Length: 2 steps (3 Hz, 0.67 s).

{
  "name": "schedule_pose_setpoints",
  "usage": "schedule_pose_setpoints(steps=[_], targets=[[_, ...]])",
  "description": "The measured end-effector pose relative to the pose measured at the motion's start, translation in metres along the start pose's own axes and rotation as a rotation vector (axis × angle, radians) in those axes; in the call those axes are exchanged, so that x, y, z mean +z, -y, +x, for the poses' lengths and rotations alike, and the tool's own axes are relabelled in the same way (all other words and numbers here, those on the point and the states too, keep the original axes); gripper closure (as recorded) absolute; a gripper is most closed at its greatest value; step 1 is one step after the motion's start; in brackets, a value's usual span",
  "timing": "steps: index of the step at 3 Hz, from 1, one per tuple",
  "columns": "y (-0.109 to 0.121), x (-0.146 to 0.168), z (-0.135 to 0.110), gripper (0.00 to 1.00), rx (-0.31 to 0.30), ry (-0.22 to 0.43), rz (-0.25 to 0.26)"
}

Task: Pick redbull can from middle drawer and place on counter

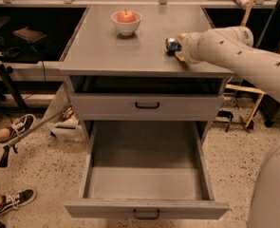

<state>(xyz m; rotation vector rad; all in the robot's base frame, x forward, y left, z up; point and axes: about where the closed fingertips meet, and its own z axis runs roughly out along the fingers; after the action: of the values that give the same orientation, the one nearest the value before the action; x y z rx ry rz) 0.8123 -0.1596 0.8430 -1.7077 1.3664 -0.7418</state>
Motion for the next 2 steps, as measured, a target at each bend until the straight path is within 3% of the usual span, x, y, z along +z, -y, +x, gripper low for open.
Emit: schedule_pose_setpoints(steps=[2], targets=[[0.0000,0.0000,0.0000,0.36,0.000,0.000,0.000]])
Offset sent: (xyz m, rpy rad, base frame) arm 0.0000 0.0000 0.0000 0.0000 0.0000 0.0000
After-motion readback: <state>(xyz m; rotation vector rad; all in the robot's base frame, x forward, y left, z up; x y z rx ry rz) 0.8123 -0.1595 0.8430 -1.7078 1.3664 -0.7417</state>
